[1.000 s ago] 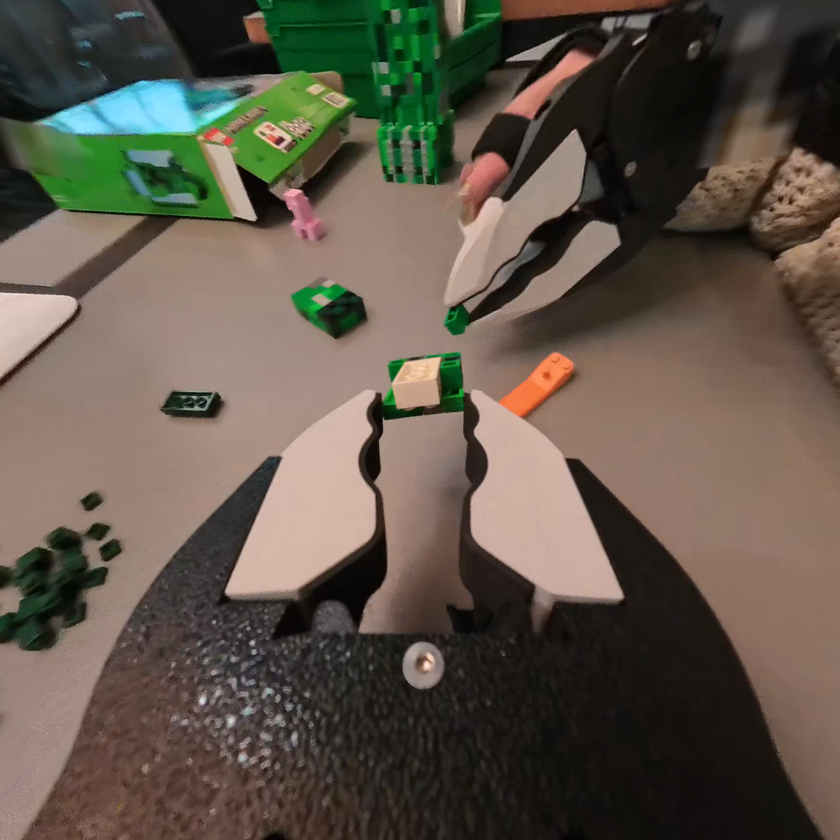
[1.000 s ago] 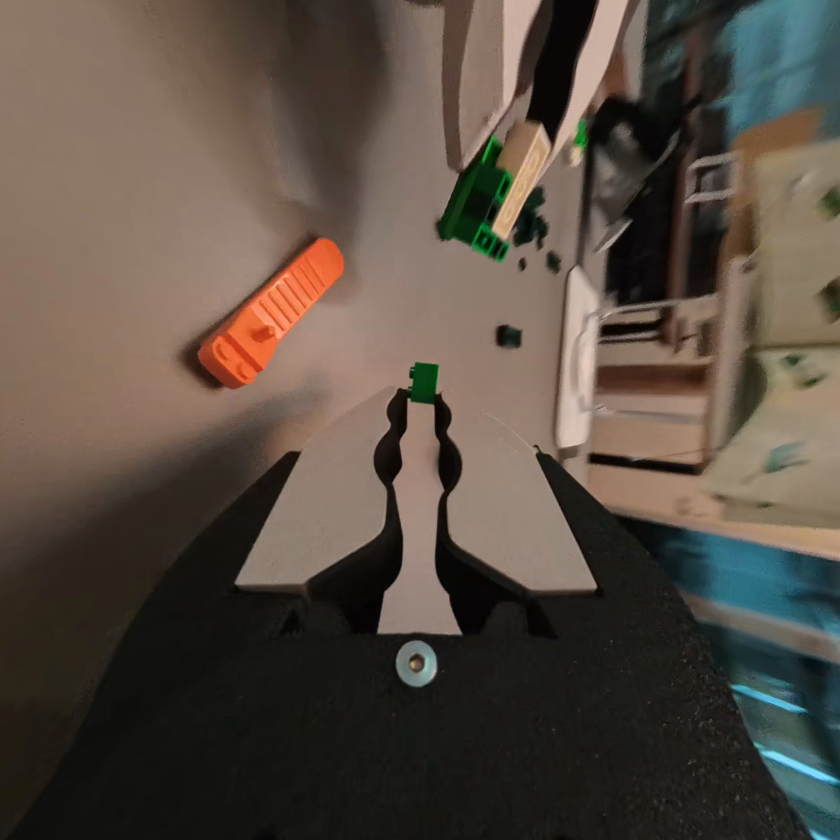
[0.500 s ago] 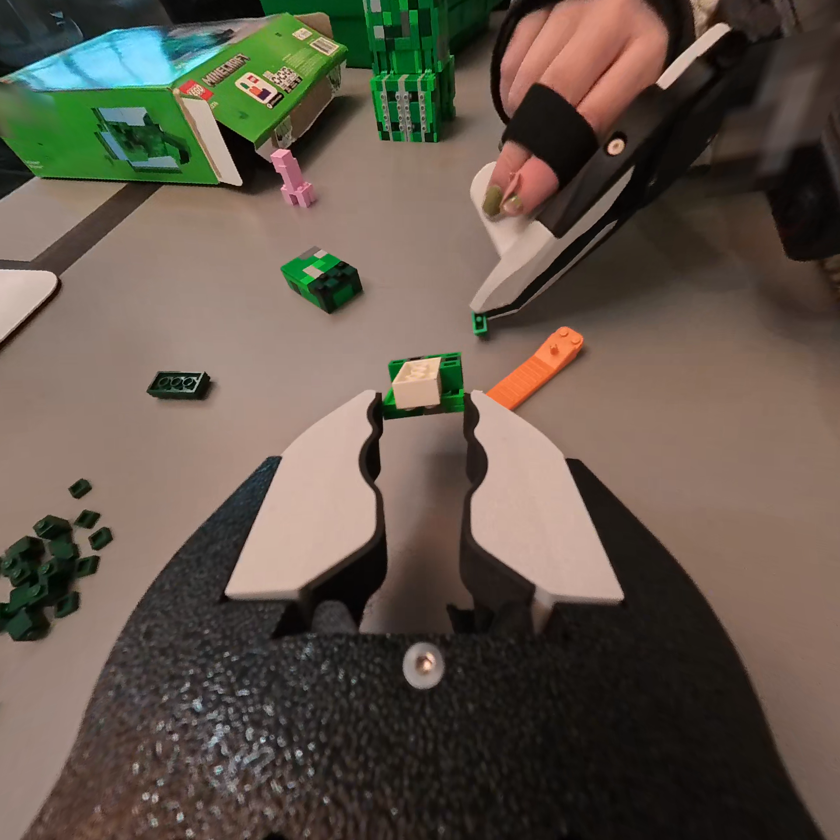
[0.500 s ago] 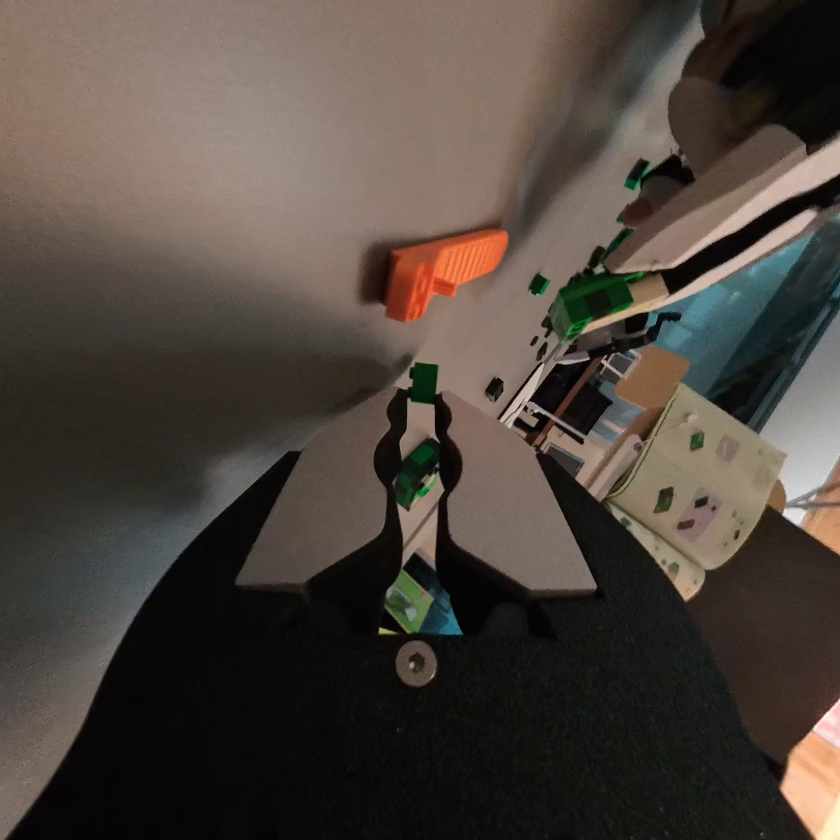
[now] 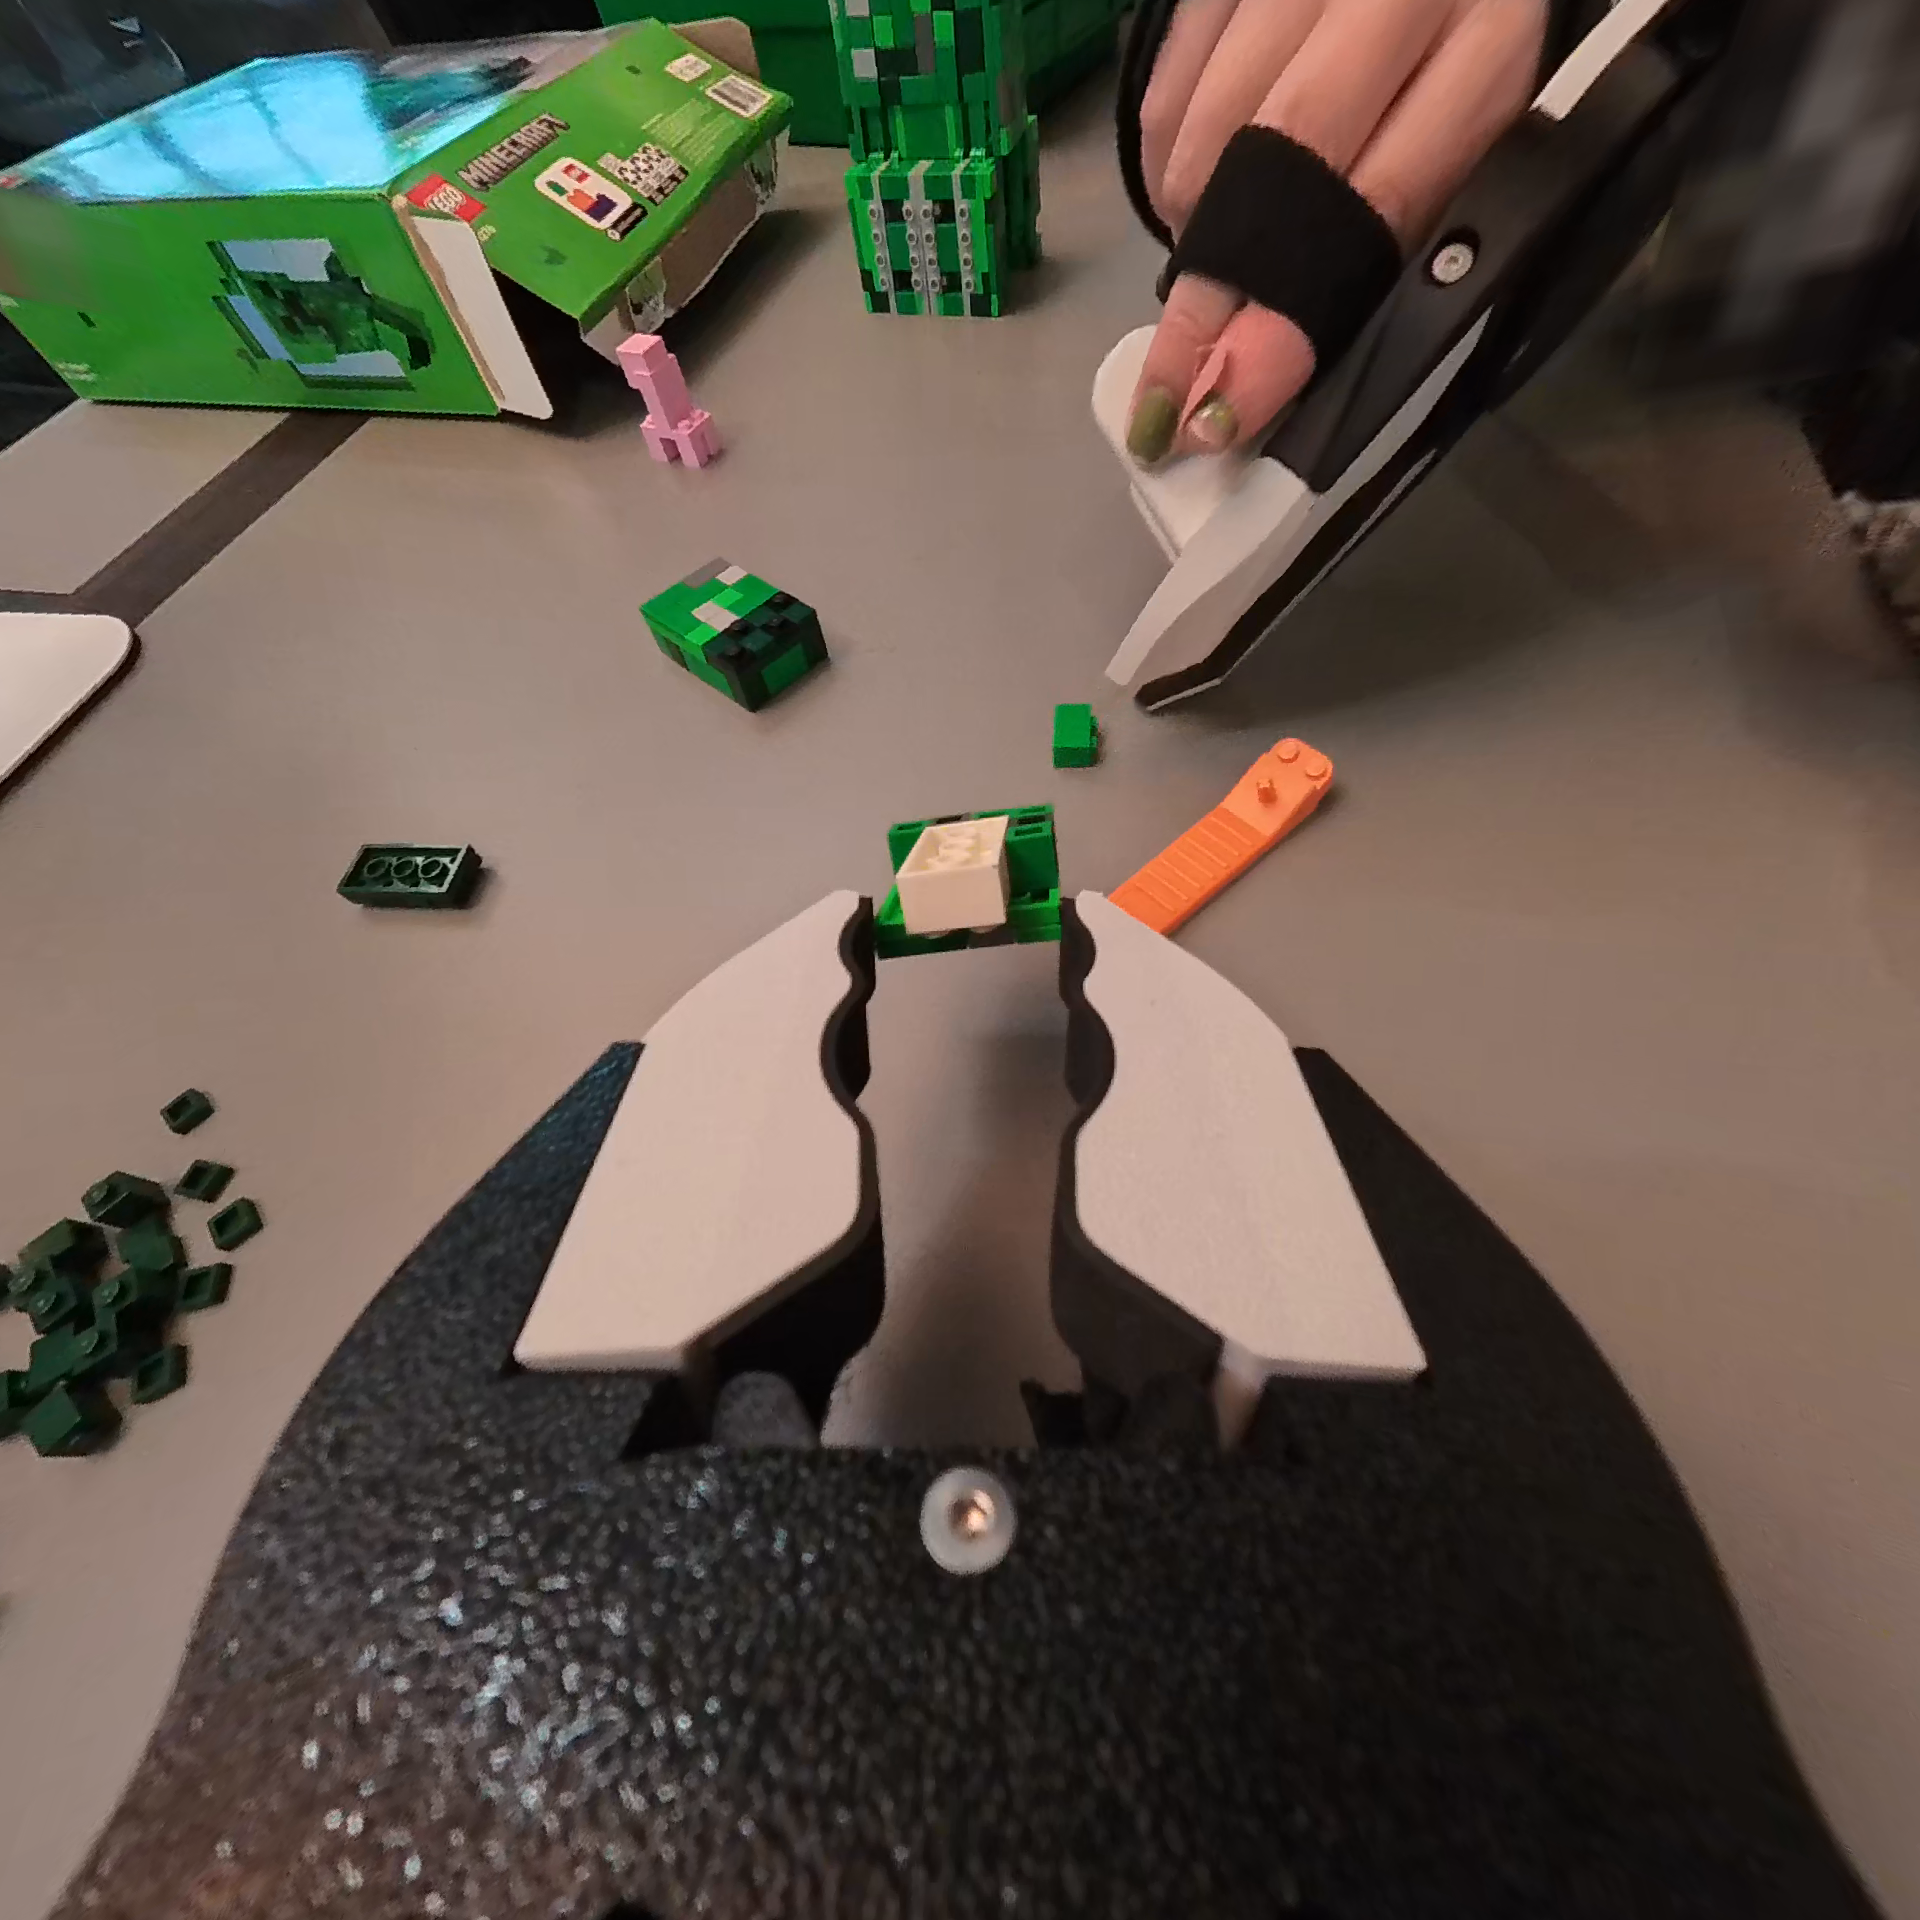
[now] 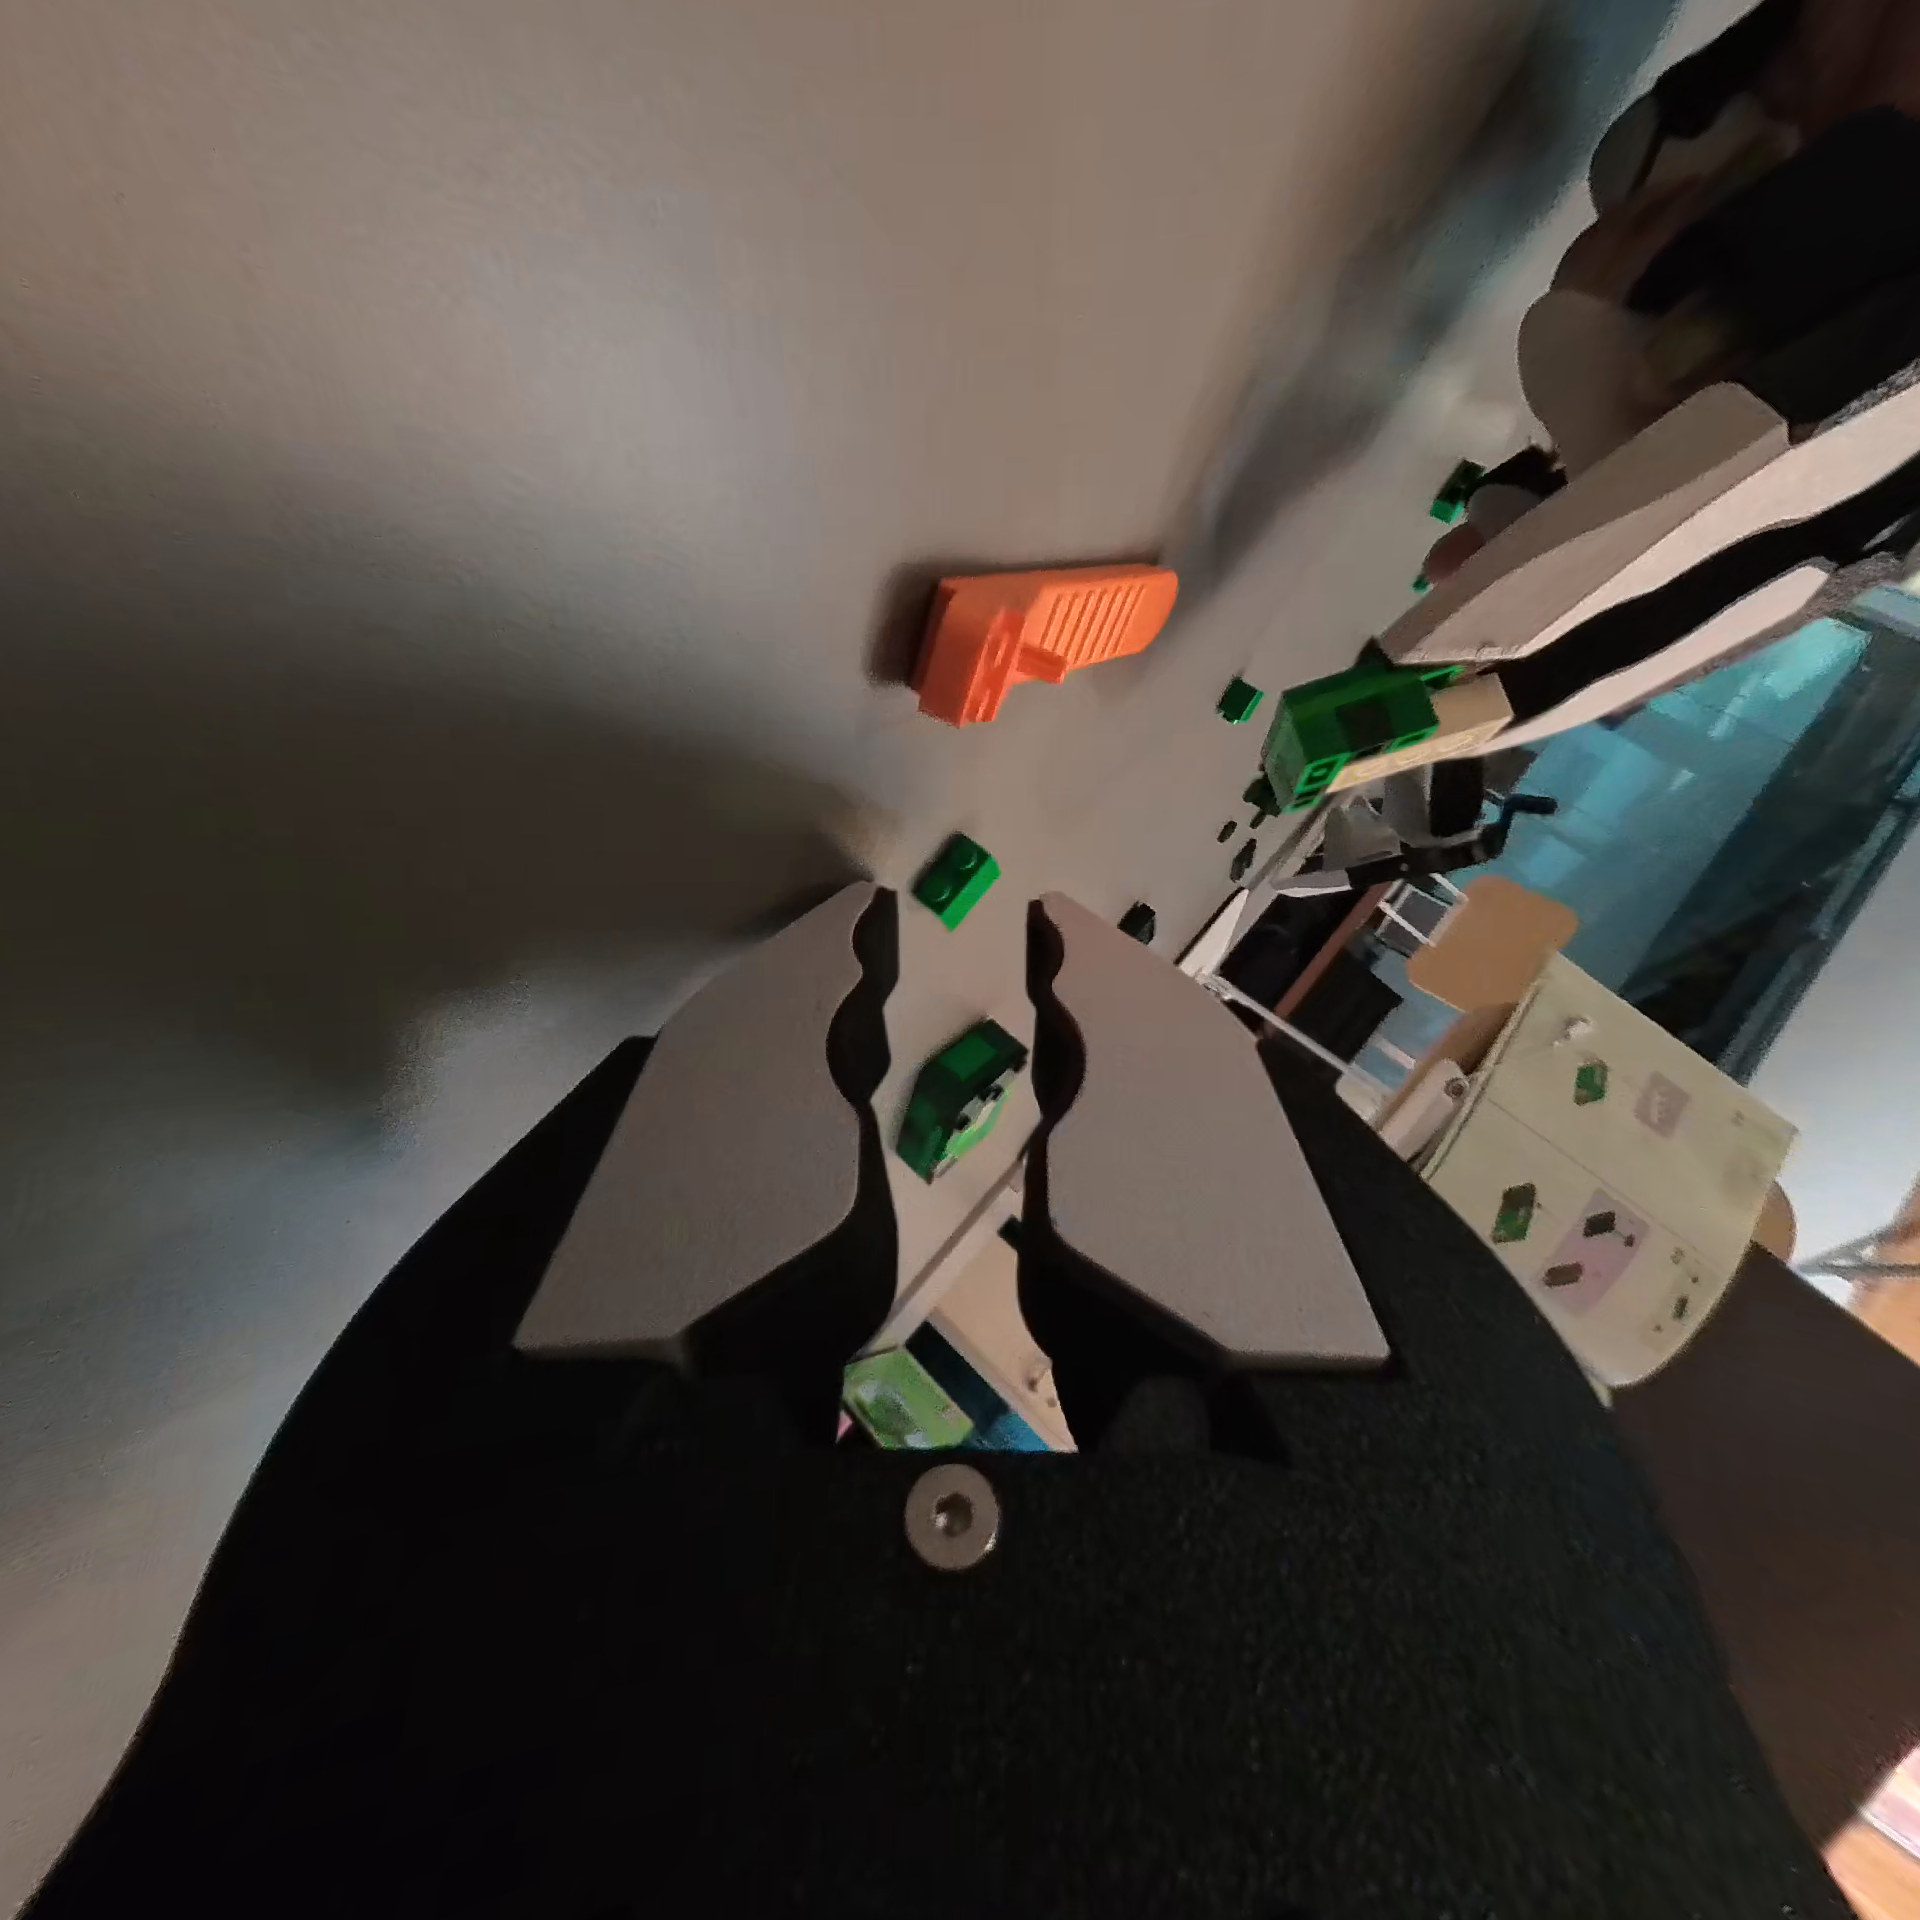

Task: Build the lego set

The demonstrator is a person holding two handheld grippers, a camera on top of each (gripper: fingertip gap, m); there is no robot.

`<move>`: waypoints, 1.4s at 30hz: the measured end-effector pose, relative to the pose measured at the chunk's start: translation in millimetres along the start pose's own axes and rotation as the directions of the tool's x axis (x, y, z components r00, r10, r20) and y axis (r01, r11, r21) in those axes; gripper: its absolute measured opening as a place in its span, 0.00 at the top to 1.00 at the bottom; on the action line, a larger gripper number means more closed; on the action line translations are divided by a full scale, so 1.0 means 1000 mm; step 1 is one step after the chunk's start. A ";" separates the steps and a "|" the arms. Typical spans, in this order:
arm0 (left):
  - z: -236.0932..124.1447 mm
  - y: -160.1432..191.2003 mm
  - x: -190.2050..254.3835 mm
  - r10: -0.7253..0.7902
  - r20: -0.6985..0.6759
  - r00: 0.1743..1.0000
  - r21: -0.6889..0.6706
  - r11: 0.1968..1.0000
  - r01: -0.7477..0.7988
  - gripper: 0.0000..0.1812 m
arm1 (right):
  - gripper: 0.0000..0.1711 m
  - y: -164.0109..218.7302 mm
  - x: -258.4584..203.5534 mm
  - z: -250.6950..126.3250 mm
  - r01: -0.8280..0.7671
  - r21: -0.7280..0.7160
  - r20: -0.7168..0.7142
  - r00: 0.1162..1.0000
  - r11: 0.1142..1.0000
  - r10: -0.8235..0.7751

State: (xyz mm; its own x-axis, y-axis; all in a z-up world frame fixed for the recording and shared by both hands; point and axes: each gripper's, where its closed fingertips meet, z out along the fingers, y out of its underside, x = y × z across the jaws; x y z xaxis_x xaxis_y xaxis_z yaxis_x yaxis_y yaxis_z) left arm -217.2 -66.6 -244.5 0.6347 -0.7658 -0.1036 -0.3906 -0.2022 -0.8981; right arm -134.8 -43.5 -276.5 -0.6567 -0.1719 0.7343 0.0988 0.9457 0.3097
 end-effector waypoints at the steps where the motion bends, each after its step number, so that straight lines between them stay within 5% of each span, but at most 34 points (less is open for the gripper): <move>1: 0.000 0.000 0.000 0.001 0.002 1.000 0.000 1.000 -0.001 0.81 | 0.87 0.001 -0.002 -0.001 -0.013 0.004 0.012 1.000 1.000 0.013; 5: -0.001 -0.001 -0.001 0.003 0.007 1.000 0.002 1.000 -0.003 0.81 | 0.93 0.007 -0.004 -0.004 -0.319 0.038 0.087 0.945 0.947 0.315; 8: -0.001 0.000 -0.001 0.002 0.006 1.000 0.000 1.000 -0.002 0.81 | 0.96 0.004 -0.001 -0.003 -0.754 0.094 0.280 0.647 0.650 0.710; 10: 0.000 0.000 -0.001 0.003 0.006 1.000 -0.003 1.000 -0.003 0.81 | 0.91 0.007 0.002 -0.001 -0.912 0.059 0.406 0.394 0.406 0.825; 14: -0.001 0.000 0.000 0.006 0.006 1.000 -0.003 1.000 -0.006 0.81 | 0.87 0.010 0.009 0.002 -0.998 -0.027 0.597 0.030 0.057 0.802; 18: -0.001 -0.001 -0.001 0.004 0.007 1.000 -0.001 1.000 -0.004 0.81 | 0.87 0.004 0.003 0.005 -0.991 -0.132 0.708 -0.090 0.005 0.701; 24: -0.002 0.000 0.000 0.001 0.003 1.000 -0.002 1.000 -0.001 0.81 | 0.89 0.001 0.001 0.013 -0.976 -0.211 0.732 -0.125 0.048 0.670; 29: -0.001 0.001 0.001 0.002 -0.002 1.000 -0.010 1.000 -0.002 0.81 | 0.94 -0.001 -0.001 0.012 -0.959 -0.238 0.725 -0.072 0.152 0.685; 42: 0.000 0.000 0.003 0.006 -0.010 1.000 -0.010 1.000 -0.006 0.81 | 0.95 -0.005 -0.004 0.011 -0.882 -0.101 0.533 0.342 0.460 0.774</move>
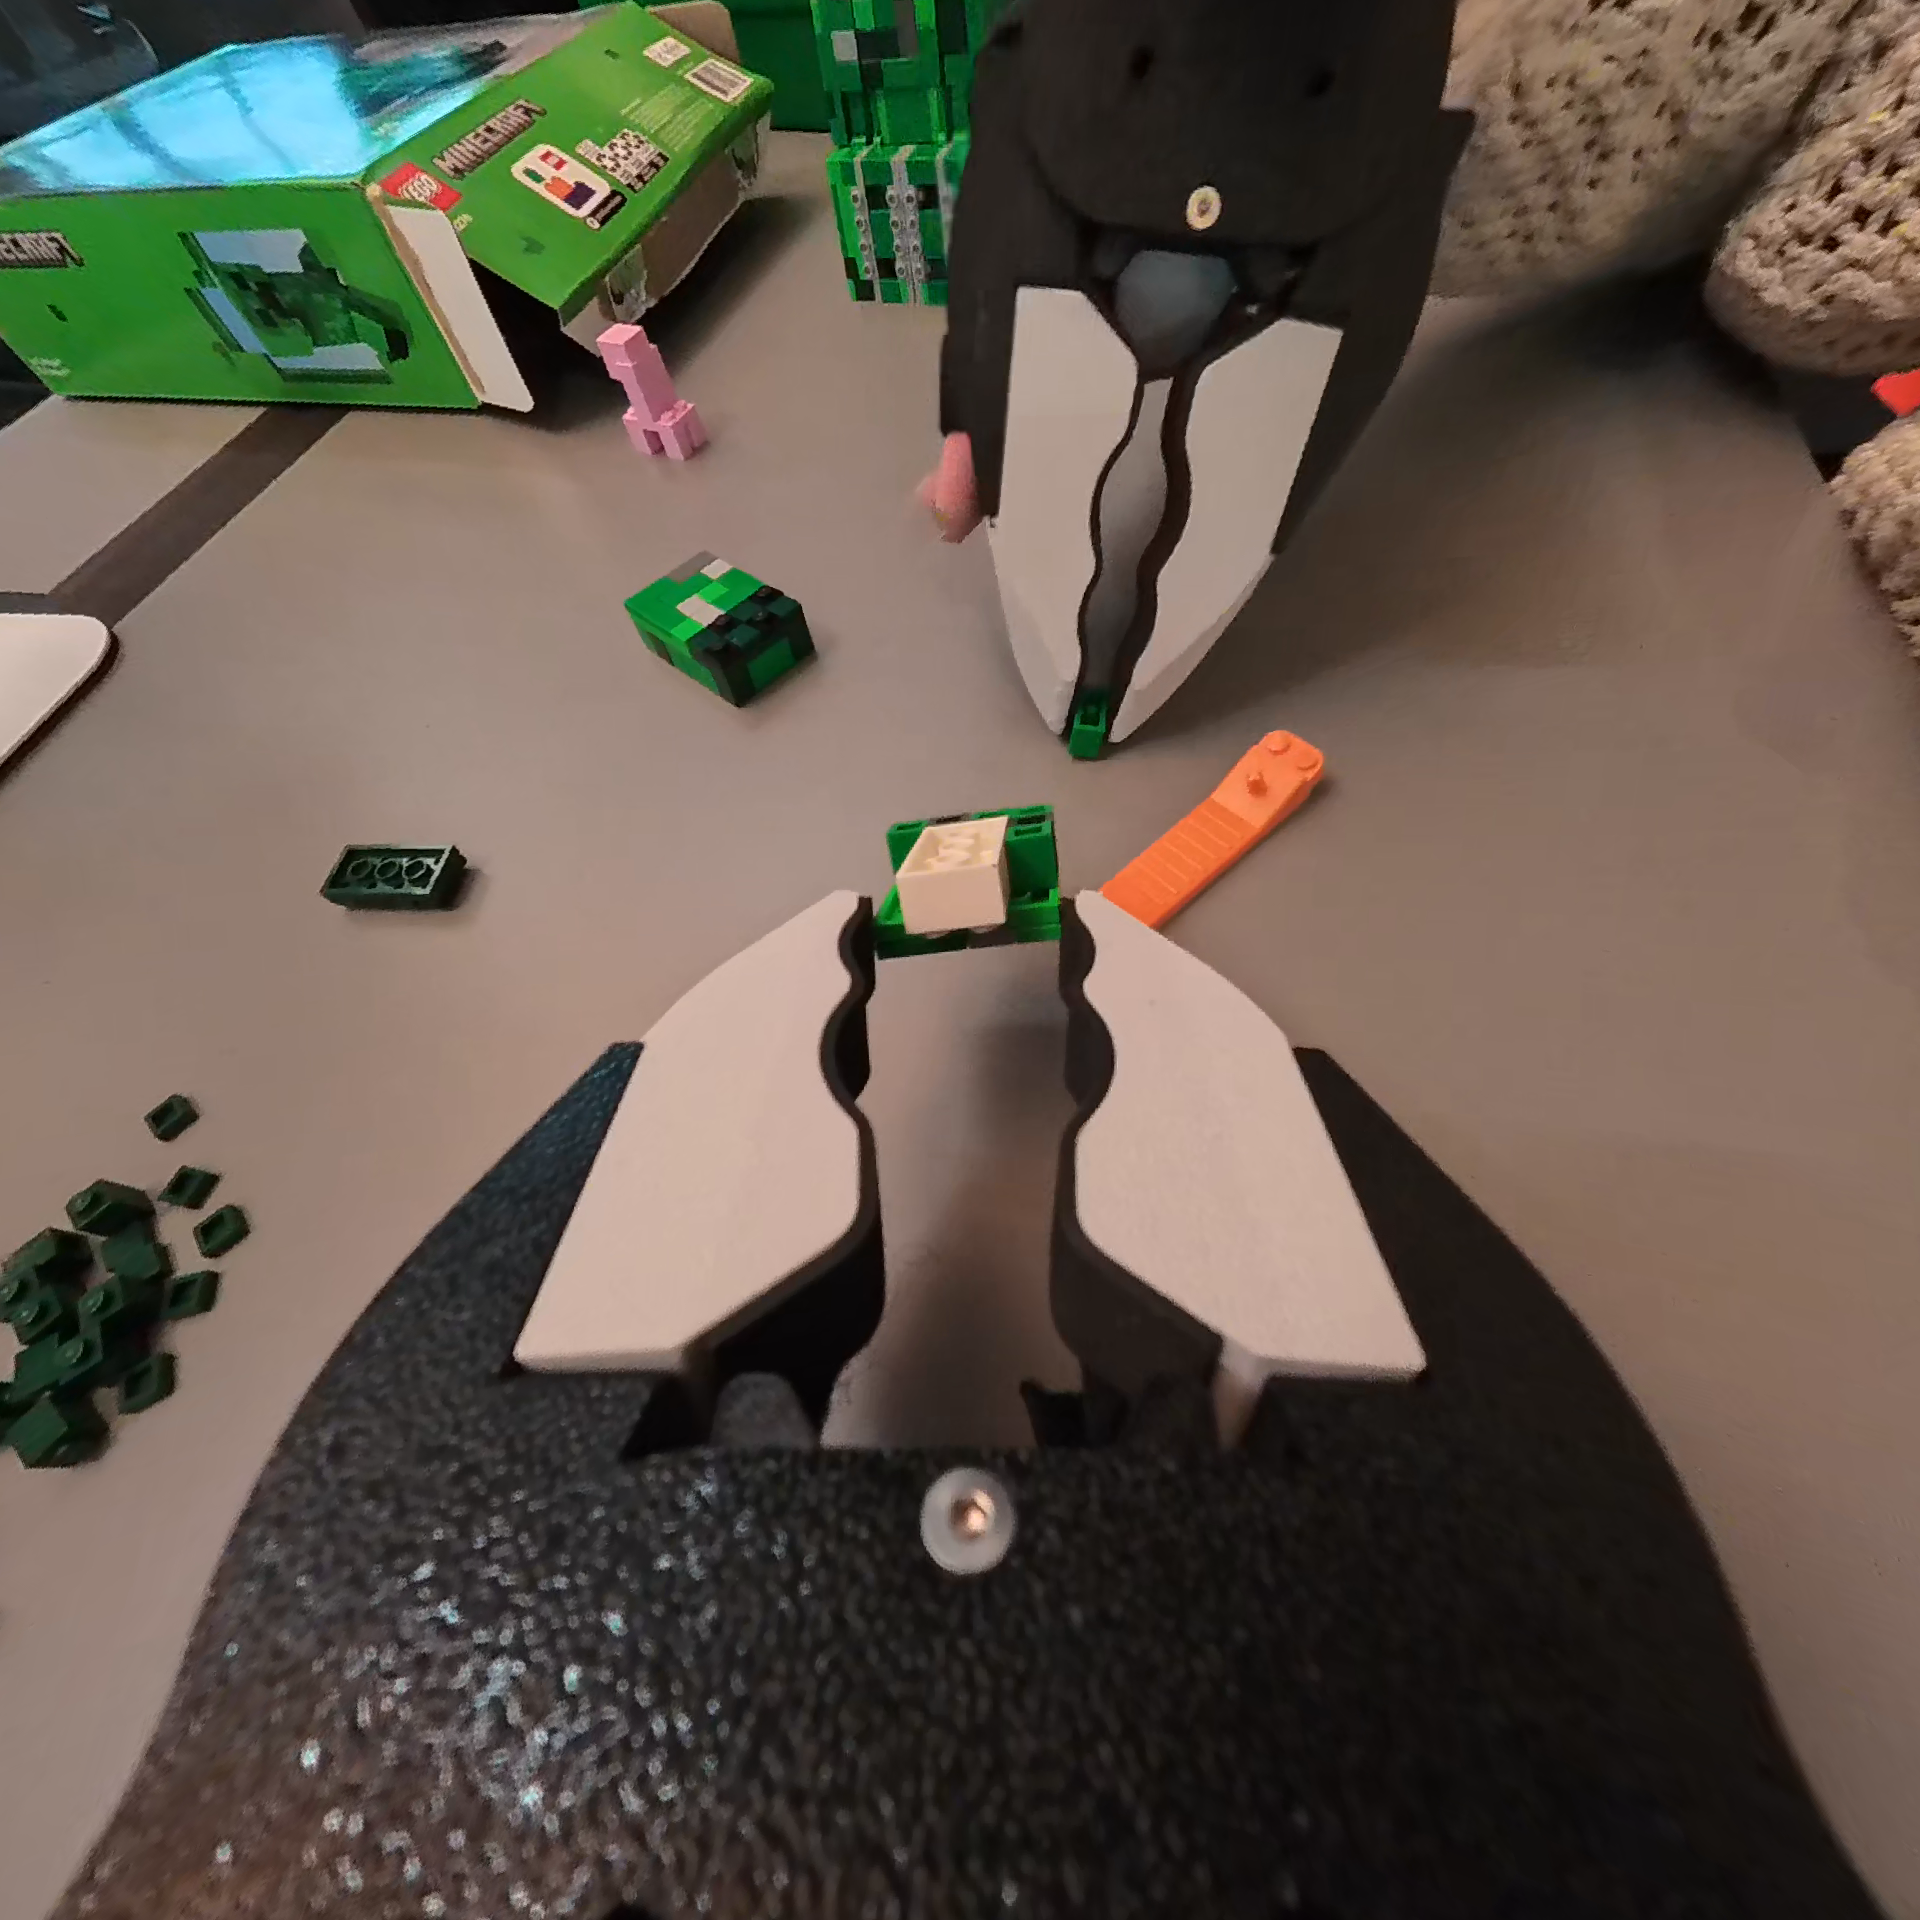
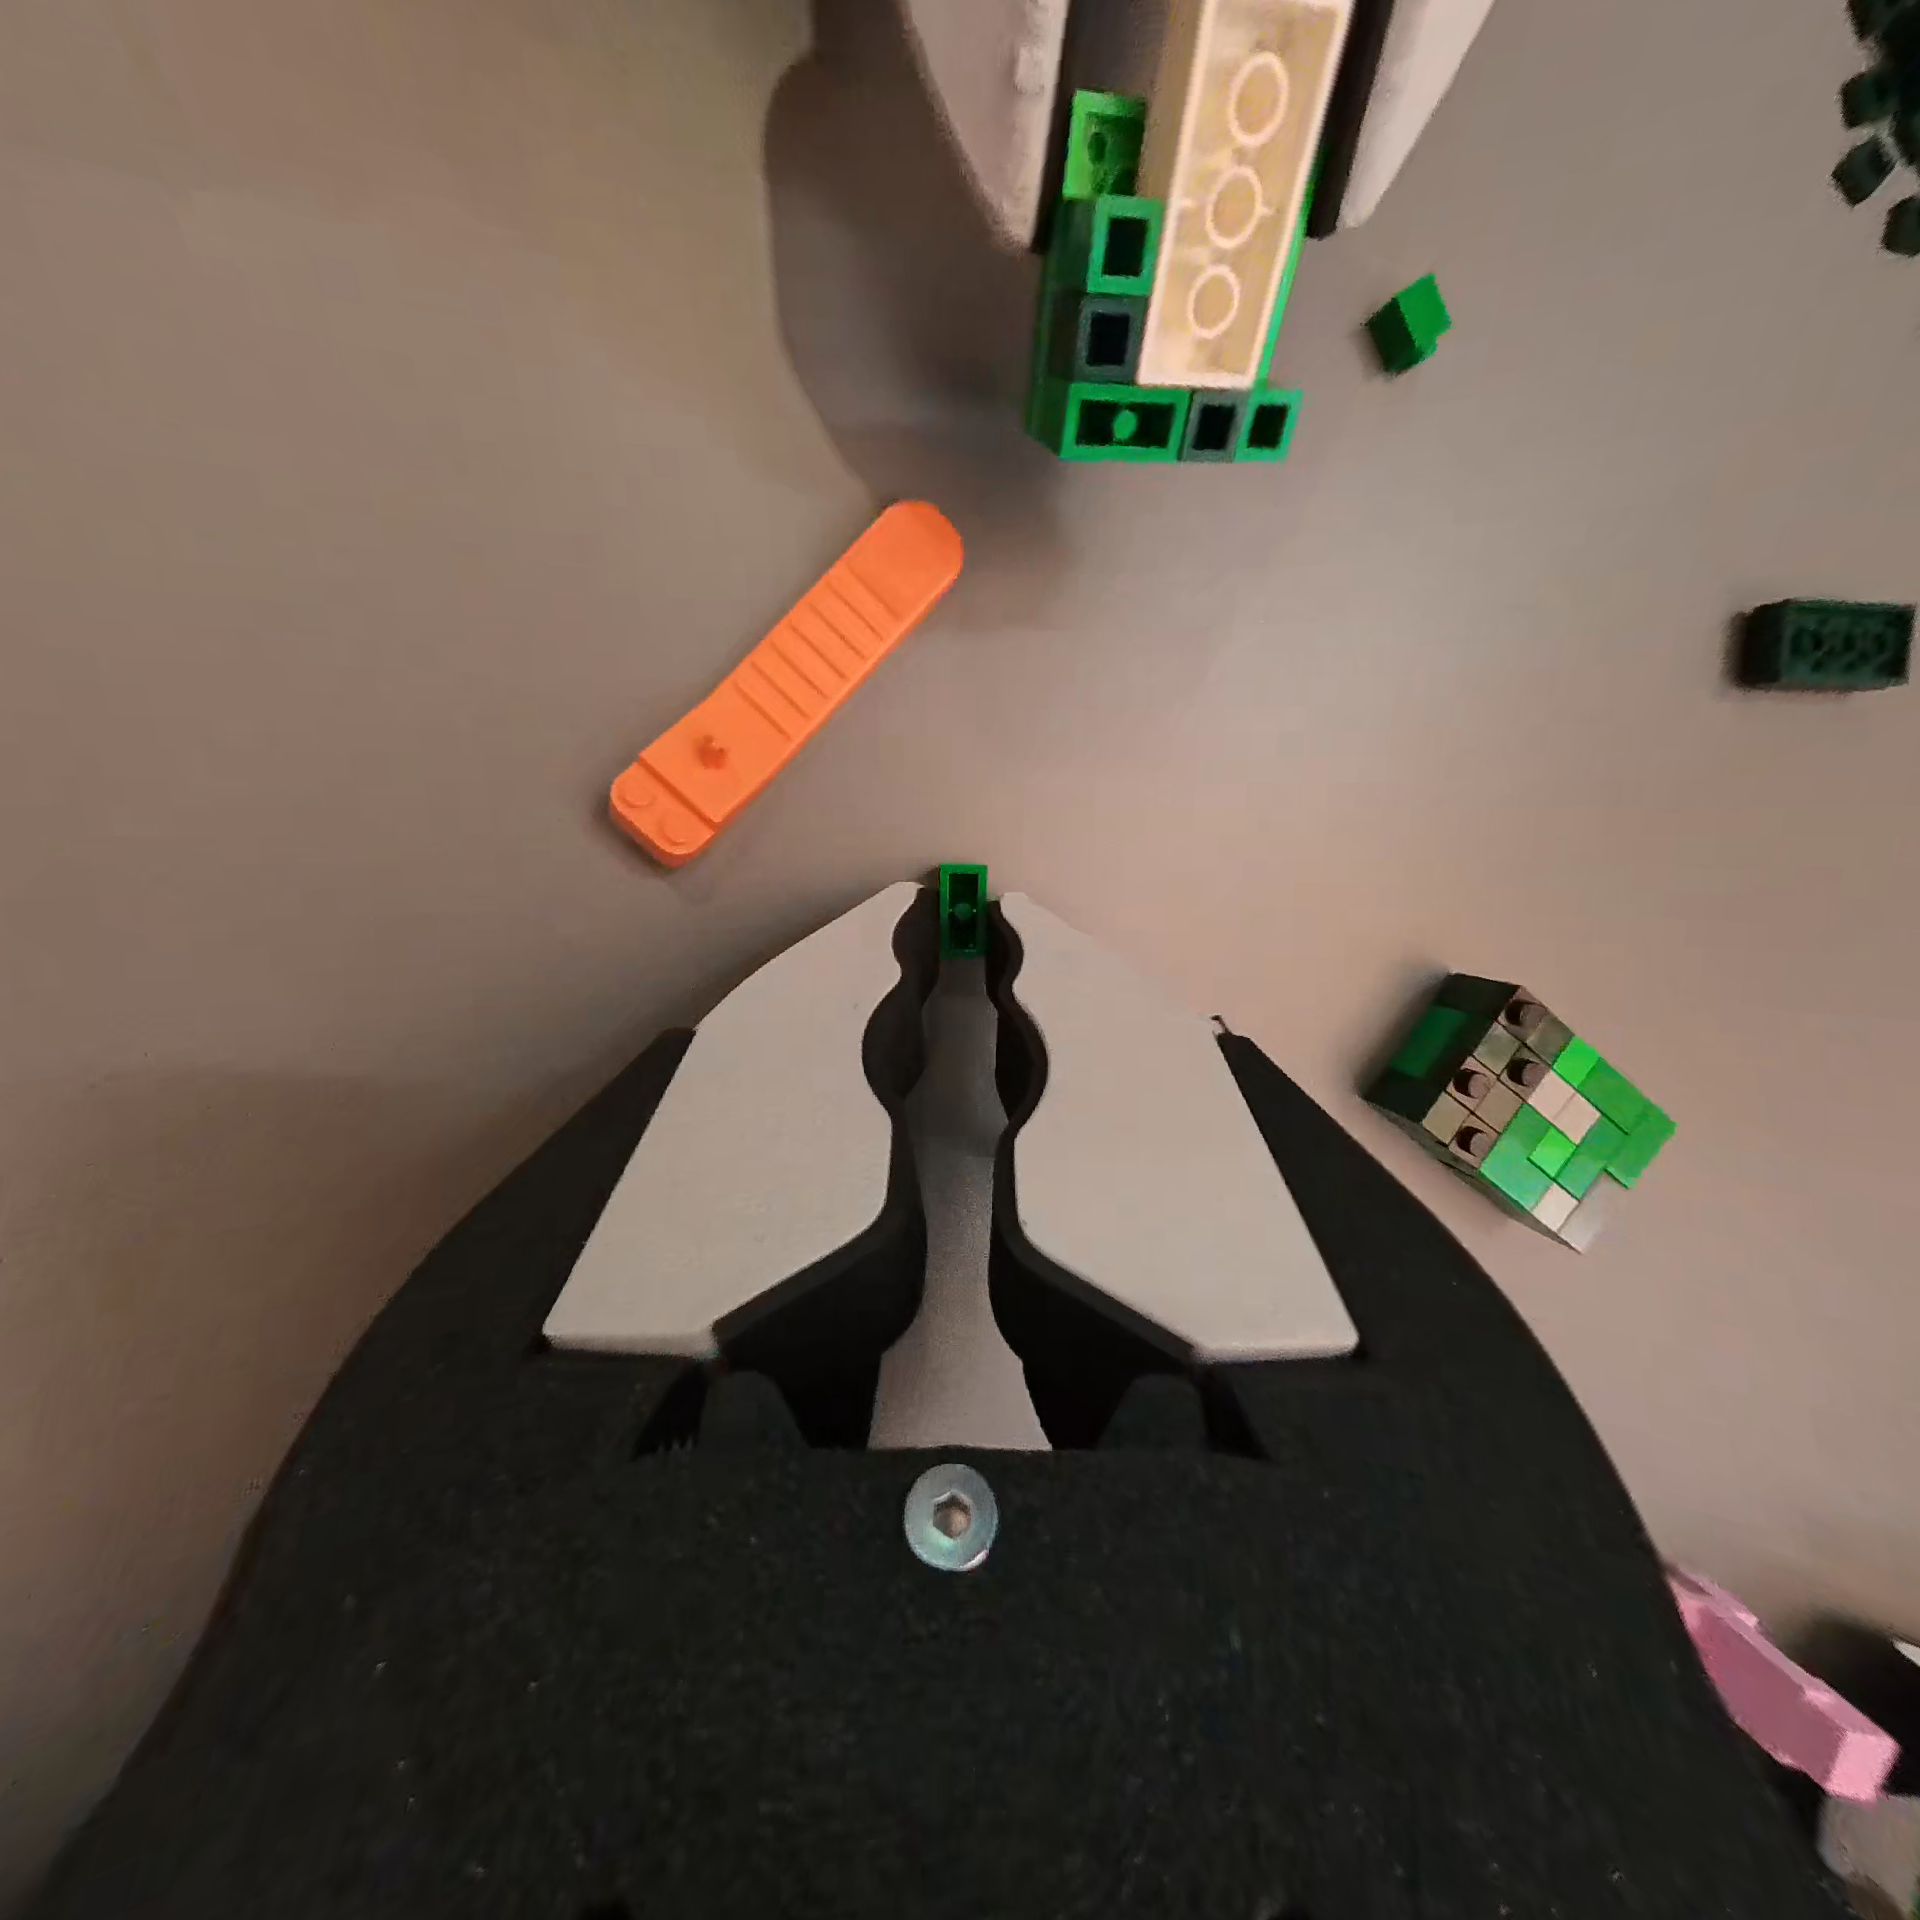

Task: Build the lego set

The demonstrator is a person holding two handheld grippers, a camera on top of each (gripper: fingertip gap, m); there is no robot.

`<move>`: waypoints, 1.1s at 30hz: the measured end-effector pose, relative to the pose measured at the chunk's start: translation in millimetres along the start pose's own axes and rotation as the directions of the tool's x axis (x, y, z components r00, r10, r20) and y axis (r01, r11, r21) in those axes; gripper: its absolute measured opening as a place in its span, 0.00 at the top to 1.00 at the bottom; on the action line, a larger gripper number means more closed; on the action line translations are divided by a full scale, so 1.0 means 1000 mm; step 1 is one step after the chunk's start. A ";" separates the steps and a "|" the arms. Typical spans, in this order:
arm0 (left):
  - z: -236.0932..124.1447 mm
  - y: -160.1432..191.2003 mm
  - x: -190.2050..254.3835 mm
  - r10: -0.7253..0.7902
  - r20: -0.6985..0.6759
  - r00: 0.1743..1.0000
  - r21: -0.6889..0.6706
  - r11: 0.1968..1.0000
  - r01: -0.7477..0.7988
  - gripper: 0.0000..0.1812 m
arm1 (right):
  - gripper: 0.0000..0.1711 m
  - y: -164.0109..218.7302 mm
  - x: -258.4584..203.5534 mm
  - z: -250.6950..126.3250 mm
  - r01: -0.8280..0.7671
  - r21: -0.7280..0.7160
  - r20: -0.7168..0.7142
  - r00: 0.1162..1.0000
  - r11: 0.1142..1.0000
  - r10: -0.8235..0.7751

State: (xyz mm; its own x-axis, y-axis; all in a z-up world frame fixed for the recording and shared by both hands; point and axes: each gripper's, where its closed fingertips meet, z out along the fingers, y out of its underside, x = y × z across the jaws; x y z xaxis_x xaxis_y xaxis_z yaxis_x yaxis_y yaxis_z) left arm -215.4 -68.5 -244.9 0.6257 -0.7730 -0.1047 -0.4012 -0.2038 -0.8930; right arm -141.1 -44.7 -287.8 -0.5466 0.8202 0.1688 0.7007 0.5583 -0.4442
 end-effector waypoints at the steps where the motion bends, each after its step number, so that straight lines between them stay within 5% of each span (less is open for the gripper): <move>1: 0.000 0.000 0.000 0.002 0.000 1.000 -0.001 1.000 -0.002 0.81 | 0.95 0.000 0.000 0.000 0.019 -0.007 -0.018 1.000 1.000 -0.019; 26: 0.000 -0.001 0.000 -0.002 0.002 1.000 0.008 1.000 0.002 0.81 | 0.95 -0.003 0.004 -0.005 0.087 -0.021 -0.055 0.995 0.996 -0.088; 33: 0.001 -0.011 -0.003 -0.114 -0.002 0.993 0.063 0.991 0.114 0.81 | 0.95 -0.065 0.026 -0.051 -0.033 0.385 -0.111 0.990 0.923 0.082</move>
State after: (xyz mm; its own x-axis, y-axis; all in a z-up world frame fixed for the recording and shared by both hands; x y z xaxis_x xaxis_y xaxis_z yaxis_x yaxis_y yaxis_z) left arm -211.9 -63.5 -235.5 0.6660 -0.7460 -0.0011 -0.2841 -0.2522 -0.9250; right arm -177.6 -52.8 -210.0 -0.4332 0.8720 0.2281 0.4883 0.4398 -0.7538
